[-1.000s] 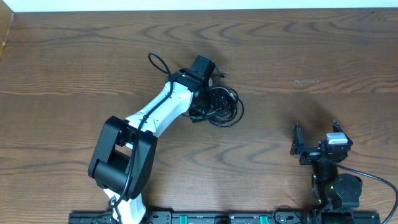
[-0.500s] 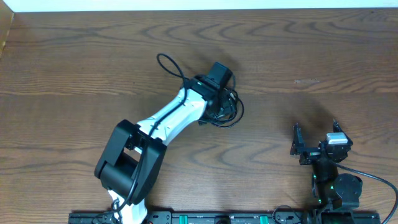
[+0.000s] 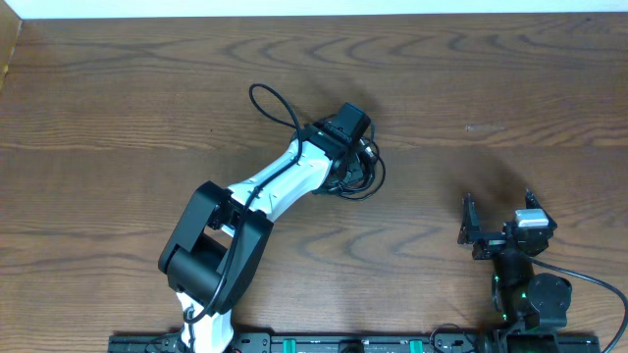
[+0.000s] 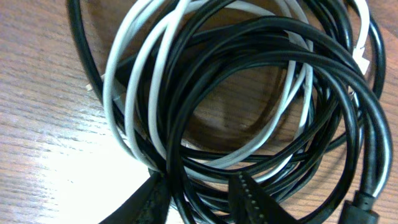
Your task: Untangle cables
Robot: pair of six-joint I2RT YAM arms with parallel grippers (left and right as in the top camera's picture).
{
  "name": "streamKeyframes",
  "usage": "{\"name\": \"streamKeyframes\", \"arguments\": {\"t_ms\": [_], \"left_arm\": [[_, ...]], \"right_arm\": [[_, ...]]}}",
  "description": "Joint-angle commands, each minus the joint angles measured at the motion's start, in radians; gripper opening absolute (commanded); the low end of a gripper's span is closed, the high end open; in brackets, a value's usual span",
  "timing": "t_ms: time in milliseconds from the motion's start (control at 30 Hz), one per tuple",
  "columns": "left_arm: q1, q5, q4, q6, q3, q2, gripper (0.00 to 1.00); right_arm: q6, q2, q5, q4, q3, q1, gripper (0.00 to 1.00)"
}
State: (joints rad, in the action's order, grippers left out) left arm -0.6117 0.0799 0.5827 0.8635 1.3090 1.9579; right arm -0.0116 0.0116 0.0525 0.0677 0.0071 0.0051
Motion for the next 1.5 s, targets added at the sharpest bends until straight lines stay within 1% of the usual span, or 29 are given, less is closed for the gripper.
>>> {"name": "streamKeyframes", "arguments": {"t_ms": [0,33,167,200,233,267,467,633,800,967,1000,1133,1300,1400,1467], "left_arm": [[0.002,-0.014,0.003,-0.002,0.000,-0.005,0.32],[0.003,-0.006,0.003,-0.009,0.001,-0.014,0.31],[0.004,0.021,0.003,-0.021,0.004,-0.076,0.23],[0.004,0.021,0.004,-0.024,0.004,-0.101,0.20],[0.004,0.021,0.004,-0.030,0.004,-0.126,0.12],[0.004,0.022,0.005,-0.040,0.004,-0.154,0.08],[0.004,0.028,0.015,-0.067,0.004,-0.315,0.08],[0.004,0.027,0.014,-0.092,0.004,-0.407,0.08],[0.003,0.017,0.006,-0.163,0.004,-0.425,0.08],[-0.001,0.018,-0.026,-0.359,0.005,-0.422,0.08],[0.000,0.020,-0.039,-0.379,0.010,-0.427,0.08],[0.001,0.024,-0.096,-0.394,0.055,-0.475,0.08],[0.001,0.024,-0.192,-0.452,0.090,-0.584,0.08],[0.001,0.024,-0.196,-0.475,0.090,-0.639,0.08],[0.001,0.019,-0.168,-0.507,0.090,-0.663,0.08]], "right_arm": [[-0.012,-0.006,0.003,0.003,-0.002,0.010,0.99],[-0.012,-0.006,0.002,0.003,-0.002,0.010,0.99],[-0.012,-0.006,0.002,0.003,-0.002,0.010,0.99],[-0.012,-0.006,0.002,0.003,-0.002,0.010,0.99],[-0.012,-0.006,0.002,0.003,-0.002,0.010,0.99],[-0.012,-0.006,0.002,0.003,-0.002,0.010,0.99],[-0.012,-0.006,0.002,0.003,-0.002,0.010,0.99],[-0.012,-0.006,0.002,0.003,-0.002,0.010,0.99],[-0.012,-0.006,0.002,0.003,-0.002,0.010,0.99],[-0.012,-0.006,0.002,0.003,-0.002,0.010,0.99],[-0.012,-0.006,0.002,0.003,-0.002,0.010,0.99],[-0.012,-0.006,0.003,0.003,-0.002,0.010,0.99],[-0.012,-0.006,0.002,0.003,-0.002,0.010,0.99],[-0.012,-0.006,0.002,0.003,-0.002,0.010,0.99],[-0.012,-0.006,0.003,0.003,-0.002,0.010,0.99]]}}
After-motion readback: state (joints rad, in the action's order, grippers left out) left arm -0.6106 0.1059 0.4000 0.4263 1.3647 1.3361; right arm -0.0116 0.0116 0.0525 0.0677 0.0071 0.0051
